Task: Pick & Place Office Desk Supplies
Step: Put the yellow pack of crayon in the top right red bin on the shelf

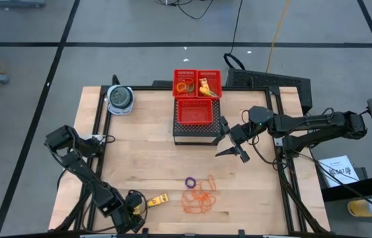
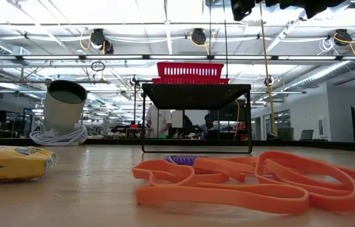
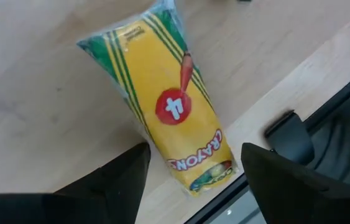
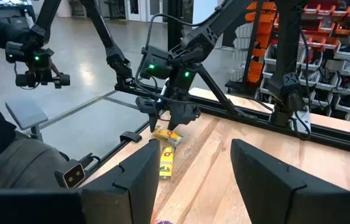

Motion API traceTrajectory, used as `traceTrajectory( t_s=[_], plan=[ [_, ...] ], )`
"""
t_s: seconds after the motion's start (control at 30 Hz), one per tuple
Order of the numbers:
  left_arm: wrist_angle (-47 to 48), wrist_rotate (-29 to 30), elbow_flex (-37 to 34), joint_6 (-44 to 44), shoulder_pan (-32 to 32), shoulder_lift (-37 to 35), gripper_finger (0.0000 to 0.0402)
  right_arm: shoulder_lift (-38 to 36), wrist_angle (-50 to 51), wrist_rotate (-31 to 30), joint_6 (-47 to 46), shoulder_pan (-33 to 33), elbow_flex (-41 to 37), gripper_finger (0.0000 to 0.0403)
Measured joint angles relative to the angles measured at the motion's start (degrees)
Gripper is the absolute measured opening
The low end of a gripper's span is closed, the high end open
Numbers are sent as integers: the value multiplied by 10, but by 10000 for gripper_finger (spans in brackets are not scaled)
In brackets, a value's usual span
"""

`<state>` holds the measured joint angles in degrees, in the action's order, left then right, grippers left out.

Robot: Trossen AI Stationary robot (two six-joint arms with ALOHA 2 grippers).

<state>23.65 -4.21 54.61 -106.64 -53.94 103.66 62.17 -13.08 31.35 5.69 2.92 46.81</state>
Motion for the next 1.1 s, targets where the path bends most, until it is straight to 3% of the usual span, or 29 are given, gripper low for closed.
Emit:
traceTrajectory(
  t_s=[0.3, 0.6, 0.8, 1.0, 1.1],
  plan=[
    [30, 2, -2, 52, 10, -10, 260, 0, 0, 0, 0, 0, 0, 184],
    [38, 9, -3, 60, 33, -10, 153, 0, 1, 0, 1, 0, 0, 180],
    [68, 102, -4, 83, 64, -10, 114, 0, 1, 0, 0, 0, 0, 174],
    [90, 117, -7, 145, 100, -28, 108, 0, 1, 0, -4, 0, 0, 171],
    [107, 163, -10, 172, 117, -56, 106, 0, 1, 0, -5, 0, 0, 171]
  ],
)
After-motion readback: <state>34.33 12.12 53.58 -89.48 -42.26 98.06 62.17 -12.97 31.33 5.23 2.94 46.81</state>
